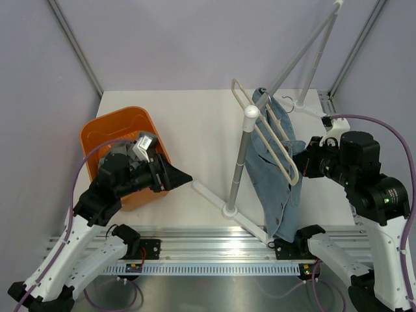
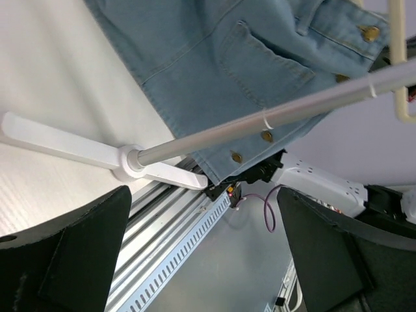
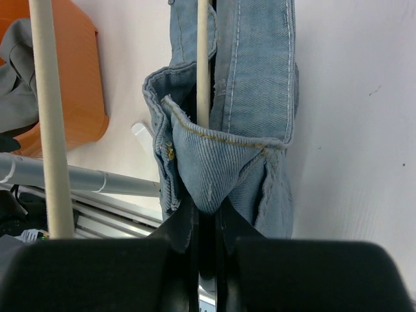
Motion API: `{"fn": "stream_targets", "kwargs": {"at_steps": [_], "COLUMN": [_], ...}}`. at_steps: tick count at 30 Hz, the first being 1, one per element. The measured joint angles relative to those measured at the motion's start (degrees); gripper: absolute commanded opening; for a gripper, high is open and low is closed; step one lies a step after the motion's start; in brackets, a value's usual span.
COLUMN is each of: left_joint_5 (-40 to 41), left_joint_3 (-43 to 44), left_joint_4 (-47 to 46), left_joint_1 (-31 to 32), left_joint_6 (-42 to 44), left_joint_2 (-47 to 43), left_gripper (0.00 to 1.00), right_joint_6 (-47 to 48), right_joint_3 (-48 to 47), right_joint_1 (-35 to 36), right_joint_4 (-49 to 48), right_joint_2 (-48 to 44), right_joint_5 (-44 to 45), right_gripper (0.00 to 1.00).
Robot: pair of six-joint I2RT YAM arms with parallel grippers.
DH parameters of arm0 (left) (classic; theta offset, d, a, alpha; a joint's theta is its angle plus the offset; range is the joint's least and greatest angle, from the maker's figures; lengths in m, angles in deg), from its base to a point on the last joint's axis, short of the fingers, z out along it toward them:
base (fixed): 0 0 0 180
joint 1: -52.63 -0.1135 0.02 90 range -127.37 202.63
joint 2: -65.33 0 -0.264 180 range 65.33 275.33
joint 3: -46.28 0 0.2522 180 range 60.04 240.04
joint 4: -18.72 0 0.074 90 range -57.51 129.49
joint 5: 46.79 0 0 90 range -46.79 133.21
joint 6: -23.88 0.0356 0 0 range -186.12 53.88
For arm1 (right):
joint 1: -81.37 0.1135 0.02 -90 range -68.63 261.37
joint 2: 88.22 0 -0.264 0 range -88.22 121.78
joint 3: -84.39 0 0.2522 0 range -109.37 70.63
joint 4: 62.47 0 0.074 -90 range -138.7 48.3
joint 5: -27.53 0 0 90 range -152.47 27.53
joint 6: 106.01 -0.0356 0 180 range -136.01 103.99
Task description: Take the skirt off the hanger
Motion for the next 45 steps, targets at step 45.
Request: {"fn": "stream_targets", "kwargs": {"at_steps": [45], "left_joint_5": [17.55], "left_joint_3": [18.62], "left_joint_4": [14.43], "left_joint_1": [0.0], "left_joint_6": [11.04], "left_joint_2": [13.7], "left_gripper": [0.98], "right_joint_6": [2.54], "right_joint_3": [10.6], "right_joint_1": [0.0], "right_joint_4": [-25.46], "right_joint_2": [18.1], "right_joint_5": [-19.52], "right_gripper": [0.0]}}
